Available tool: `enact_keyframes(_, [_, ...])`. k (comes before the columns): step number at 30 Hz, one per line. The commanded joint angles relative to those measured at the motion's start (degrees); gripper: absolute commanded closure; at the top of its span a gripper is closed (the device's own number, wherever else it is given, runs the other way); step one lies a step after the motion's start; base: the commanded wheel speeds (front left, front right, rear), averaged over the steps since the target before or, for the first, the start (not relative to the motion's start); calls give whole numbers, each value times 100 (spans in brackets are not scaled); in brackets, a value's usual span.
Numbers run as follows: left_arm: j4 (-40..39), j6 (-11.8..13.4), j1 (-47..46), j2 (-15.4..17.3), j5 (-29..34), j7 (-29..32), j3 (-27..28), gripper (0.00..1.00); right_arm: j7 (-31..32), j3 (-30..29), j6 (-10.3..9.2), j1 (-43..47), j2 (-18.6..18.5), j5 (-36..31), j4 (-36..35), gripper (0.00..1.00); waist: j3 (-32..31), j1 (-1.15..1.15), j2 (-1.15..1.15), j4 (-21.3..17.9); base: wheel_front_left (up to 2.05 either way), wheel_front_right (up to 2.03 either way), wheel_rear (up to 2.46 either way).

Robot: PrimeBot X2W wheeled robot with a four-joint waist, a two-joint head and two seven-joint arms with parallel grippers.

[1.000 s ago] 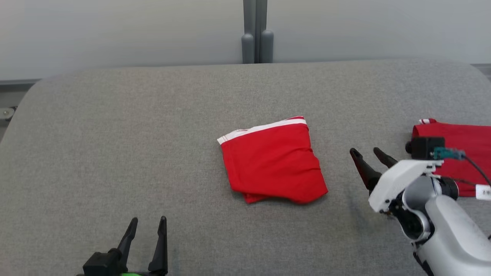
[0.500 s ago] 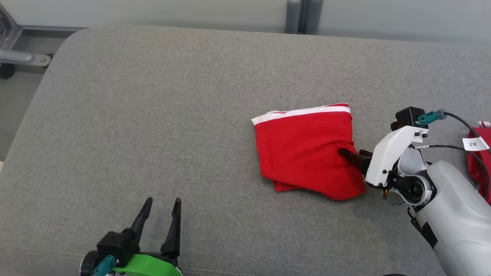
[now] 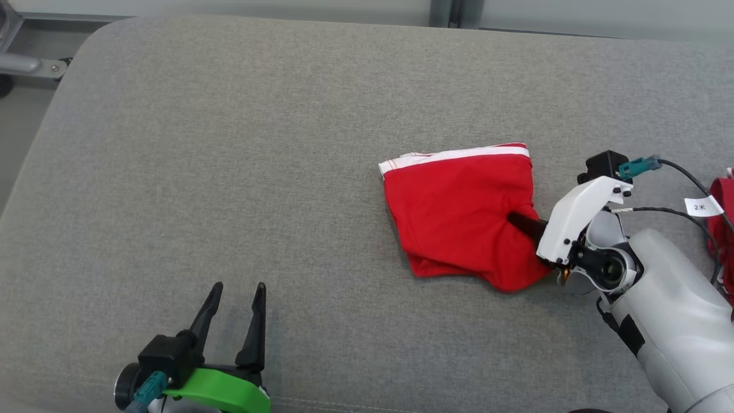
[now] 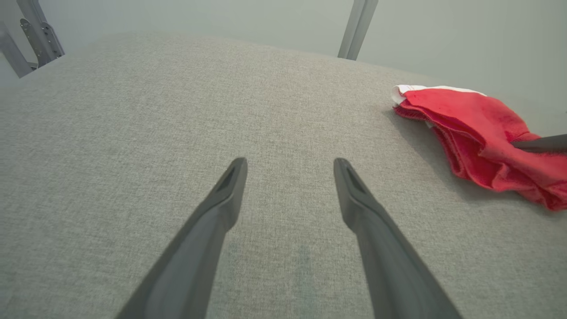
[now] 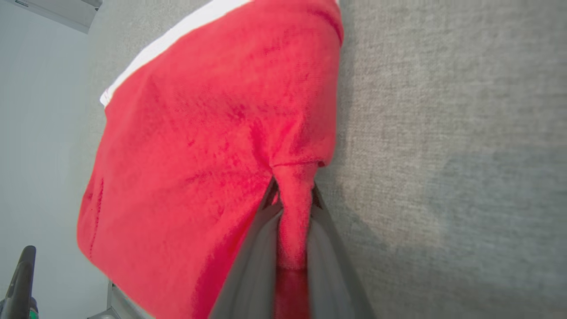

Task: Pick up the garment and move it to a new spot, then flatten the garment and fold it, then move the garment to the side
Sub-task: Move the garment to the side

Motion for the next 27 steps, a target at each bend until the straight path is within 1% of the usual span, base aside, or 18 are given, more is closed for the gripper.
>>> enact_keyframes(1, [-33,1,-58,35,8,-14,55,0,-34,48,-10,-46,-60,79,-54,100,-43,0,0,-202,0,0,0])
enact_keyframes(4, [-70,1,20,38,20,-14,124,0,-11,209,-9,-62,-186,241,-287,100,-102,0,0,-516,0,0,0])
enact_keyframes(9, [-172,0,175,19,29,-13,270,0,87,575,-6,-57,-519,335,-790,100,-171,0,0,-1309,0,0,0])
enact_keyframes(13, [-310,0,247,-42,19,-13,291,0,105,758,-6,-103,-937,255,-1114,100,-151,0,0,-1910,0,0,0])
enact_keyframes(16, [-340,0,214,-70,32,-13,233,0,39,823,-6,-208,-1207,142,-1279,100,-89,0,0,-2230,0,0,0])
enact_keyframes(20, [-314,0,79,-82,59,-13,131,0,24,810,-6,-374,-1471,59,-1392,100,-38,0,0,-2408,0,0,0])
enact_keyframes(23, [-304,0,29,-87,64,-13,109,0,77,758,-6,-516,-1611,36,-1441,100,-16,0,0,-2424,0,0,0])
enact_keyframes(27, [-274,0,50,-17,76,-13,123,0,165,653,-6,-715,-1761,-10,-1453,100,39,0,0,-2359,0,0,0])
